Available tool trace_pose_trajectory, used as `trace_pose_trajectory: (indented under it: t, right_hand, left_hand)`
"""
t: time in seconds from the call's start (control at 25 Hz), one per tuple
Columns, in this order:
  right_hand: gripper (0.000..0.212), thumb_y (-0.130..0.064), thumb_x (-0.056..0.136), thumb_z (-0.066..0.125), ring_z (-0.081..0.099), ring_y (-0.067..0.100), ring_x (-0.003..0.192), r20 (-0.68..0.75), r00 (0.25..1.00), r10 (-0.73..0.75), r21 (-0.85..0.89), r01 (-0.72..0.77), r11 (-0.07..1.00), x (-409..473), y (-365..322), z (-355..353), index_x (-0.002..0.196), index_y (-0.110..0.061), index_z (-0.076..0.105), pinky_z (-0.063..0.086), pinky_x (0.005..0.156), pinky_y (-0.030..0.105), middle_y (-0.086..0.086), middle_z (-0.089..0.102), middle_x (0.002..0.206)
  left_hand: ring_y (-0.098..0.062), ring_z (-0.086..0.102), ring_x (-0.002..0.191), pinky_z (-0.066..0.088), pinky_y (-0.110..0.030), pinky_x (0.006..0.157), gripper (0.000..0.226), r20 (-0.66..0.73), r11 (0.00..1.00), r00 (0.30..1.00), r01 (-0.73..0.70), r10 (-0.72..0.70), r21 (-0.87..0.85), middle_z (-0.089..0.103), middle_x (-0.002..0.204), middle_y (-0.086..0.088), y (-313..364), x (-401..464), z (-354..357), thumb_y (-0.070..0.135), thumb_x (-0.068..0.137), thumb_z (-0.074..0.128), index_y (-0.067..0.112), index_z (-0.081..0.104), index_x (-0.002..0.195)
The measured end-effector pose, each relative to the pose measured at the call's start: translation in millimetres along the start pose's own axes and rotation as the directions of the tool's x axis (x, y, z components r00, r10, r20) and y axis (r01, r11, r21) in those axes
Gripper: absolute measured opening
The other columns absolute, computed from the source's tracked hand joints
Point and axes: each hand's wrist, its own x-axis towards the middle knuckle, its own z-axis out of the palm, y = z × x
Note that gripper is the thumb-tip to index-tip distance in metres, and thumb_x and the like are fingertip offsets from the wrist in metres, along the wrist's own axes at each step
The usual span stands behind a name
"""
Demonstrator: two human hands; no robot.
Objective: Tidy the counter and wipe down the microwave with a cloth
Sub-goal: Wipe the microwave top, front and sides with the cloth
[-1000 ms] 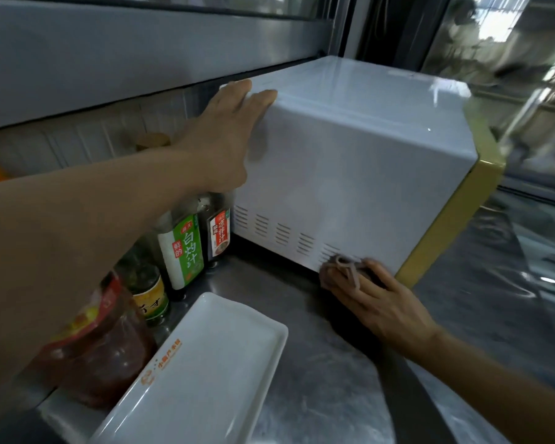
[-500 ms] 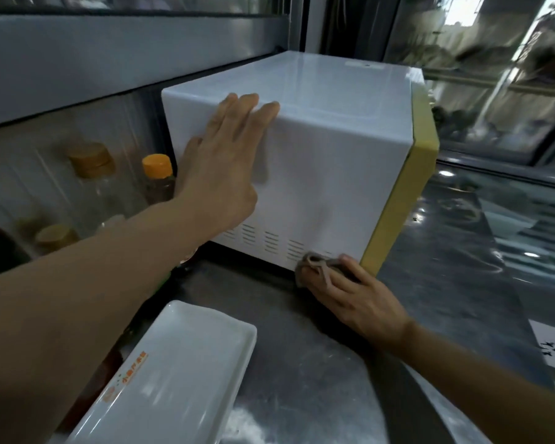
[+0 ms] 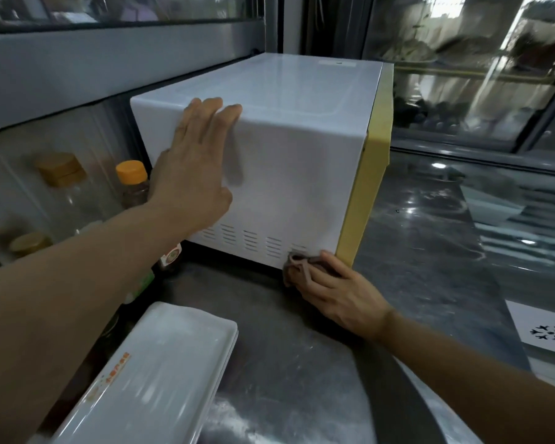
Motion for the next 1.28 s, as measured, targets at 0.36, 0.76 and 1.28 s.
trace_pose_trajectory:
  t: [0.36, 0.76, 1.28]
  right_hand:
    - [0.034, -0.015, 0.07, 0.067, 0.066, 0.031, 0.103, 0.151, 0.917, 0.369, 0.167, -0.392, 0.905, -55.0, 8.0, -61.7, 0.104, -0.013, 0.073, 0.054, 0.087, 0.042, 0.007, 0.068, 0.114]
    - [0.043, -0.011, 0.089, 0.056, 0.032, -0.02, 0.11, 0.184, 0.304, 0.935, 0.819, -0.574, 0.025, 35.5, 95.9, -157.3, 0.131, -0.017, 0.048, 0.022, 0.095, -0.005, -0.004, 0.035, 0.132]
    - [0.023, -0.008, 0.089, 0.056, 0.048, 0.002, 0.091, 0.452, 0.103, 0.886, 0.724, -0.623, -0.296, 32.3, -0.3, -68.5, 0.103, -0.013, 0.038, 0.051, 0.077, 0.024, 0.006, 0.041, 0.106]
  left_hand:
    - [-0.02, -0.006, 0.146, 0.024, -0.054, 0.112, 0.103, 0.223, 0.996, 0.972, 0.061, -0.073, 0.06, -0.005, 0.159, 0.002, 7.3, 0.7, -24.4, 0.013, 0.075, 0.071, 0.025, 0.002, 0.149]
    - [-0.019, -0.001, 0.146, 0.018, -0.045, 0.115, 0.095, 0.278, 0.98, 0.951, -0.17, 0.135, 0.106, -0.001, 0.159, 0.004, 60.8, 12.8, -37.6, 0.021, 0.081, 0.064, 0.028, -0.001, 0.149]
    - [-0.018, 0.006, 0.145, 0.021, -0.054, 0.113, 0.097, 0.109, 0.995, 0.989, -0.102, 0.1, 0.013, 0.011, 0.156, 0.006, 59.1, 2.2, -6.4, 0.009, 0.07, 0.067, 0.031, 0.012, 0.147]
